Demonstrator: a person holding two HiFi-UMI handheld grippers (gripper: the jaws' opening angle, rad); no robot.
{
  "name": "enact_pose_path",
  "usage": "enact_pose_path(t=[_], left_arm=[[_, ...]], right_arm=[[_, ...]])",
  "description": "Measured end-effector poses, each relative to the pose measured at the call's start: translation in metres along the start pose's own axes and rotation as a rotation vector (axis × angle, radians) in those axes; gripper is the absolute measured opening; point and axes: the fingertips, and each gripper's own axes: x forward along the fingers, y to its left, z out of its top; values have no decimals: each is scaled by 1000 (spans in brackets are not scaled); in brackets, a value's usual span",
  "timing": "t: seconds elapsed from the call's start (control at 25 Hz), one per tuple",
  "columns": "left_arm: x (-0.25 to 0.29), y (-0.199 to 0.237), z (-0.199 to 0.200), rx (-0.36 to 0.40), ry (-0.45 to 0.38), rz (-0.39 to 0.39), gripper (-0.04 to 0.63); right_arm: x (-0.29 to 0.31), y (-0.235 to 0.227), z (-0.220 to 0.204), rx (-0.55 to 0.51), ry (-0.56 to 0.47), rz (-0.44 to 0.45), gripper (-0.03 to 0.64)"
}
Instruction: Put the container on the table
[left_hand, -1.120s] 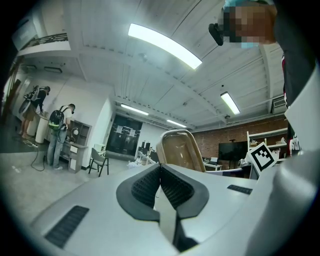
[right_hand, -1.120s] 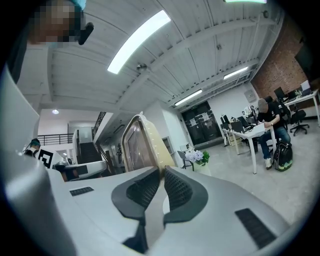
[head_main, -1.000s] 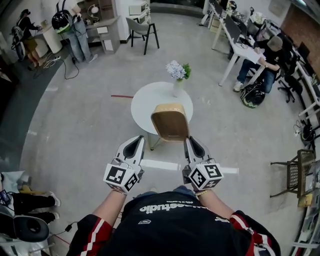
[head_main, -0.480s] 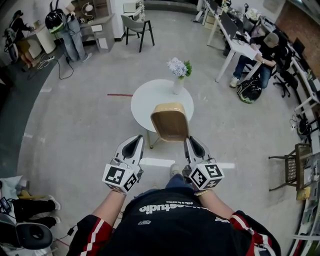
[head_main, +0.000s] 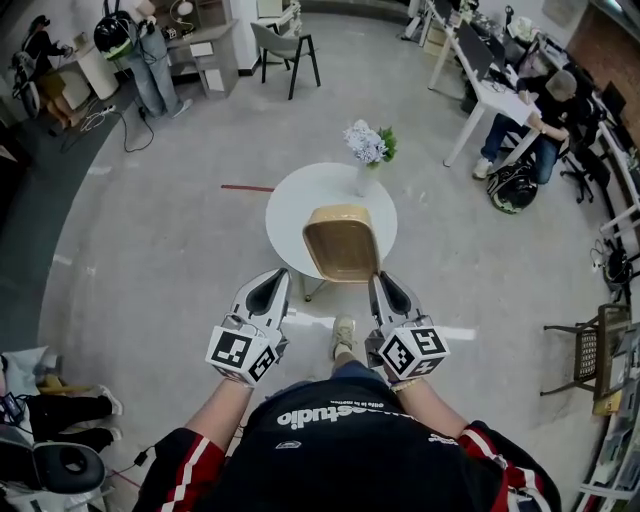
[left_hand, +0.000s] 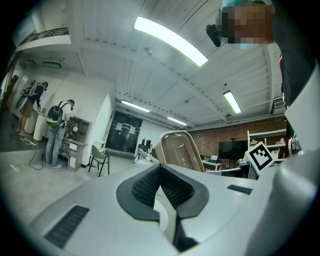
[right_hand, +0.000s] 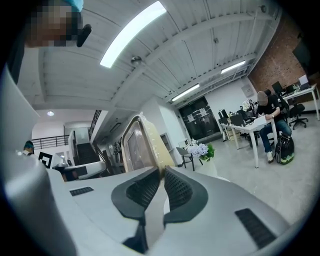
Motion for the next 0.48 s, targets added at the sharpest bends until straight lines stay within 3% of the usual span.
enact_pose_path(t=[0.48], left_arm=[[184,33,33,46,4,28,23]], right_arm=[[130,-109,80,26,11,89,49]])
